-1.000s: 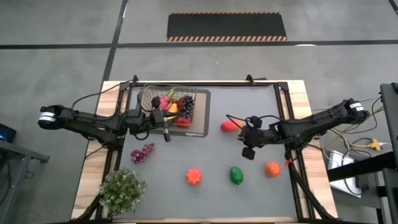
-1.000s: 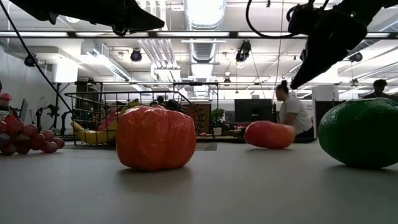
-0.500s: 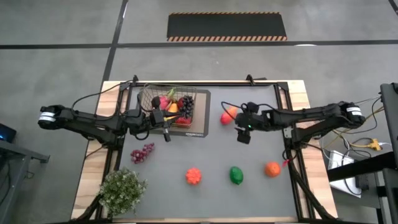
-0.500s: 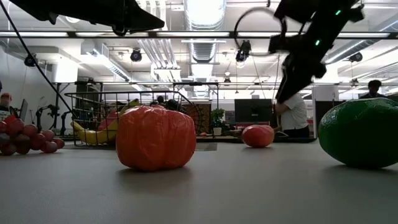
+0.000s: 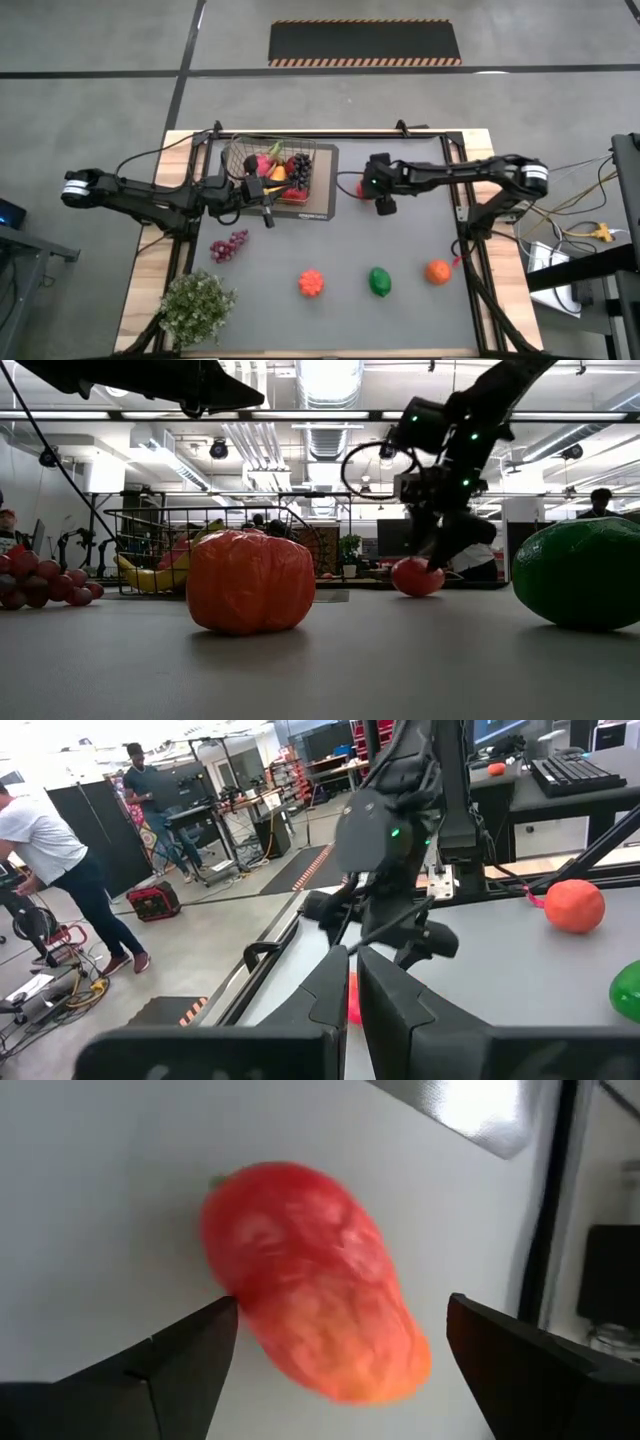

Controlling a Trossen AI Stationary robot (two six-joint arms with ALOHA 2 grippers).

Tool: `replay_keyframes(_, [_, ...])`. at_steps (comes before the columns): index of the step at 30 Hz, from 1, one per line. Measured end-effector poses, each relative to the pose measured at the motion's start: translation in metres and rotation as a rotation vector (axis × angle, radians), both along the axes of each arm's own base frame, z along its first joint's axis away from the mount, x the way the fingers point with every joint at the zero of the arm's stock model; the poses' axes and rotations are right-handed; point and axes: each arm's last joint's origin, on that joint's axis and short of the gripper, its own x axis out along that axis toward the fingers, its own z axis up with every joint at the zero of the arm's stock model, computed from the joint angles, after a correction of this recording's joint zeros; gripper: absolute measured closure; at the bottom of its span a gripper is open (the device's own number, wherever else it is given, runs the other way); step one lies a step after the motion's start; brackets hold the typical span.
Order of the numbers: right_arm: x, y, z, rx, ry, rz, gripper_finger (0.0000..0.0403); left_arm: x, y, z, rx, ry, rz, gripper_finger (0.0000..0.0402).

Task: Build produce basket
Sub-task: Put the orange mango into the wire basket

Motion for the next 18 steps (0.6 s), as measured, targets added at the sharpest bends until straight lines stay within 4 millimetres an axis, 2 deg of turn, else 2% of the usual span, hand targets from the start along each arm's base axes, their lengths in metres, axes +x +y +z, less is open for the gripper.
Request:
replay_keyframes(8, [0.021, -0.020, -0.006, 0.052, 0.023, 0.016, 0.0066, 0.000, 0.000, -0.001, 0.000, 0.008, 0.000, 0.0393])
replay_keyframes(18, [0.024, -0.040, -0.018, 0.112, 0.057, -0.049, 0.0074, 0.000, 0.000, -0.001, 0.007, 0.010, 0.000, 0.0393])
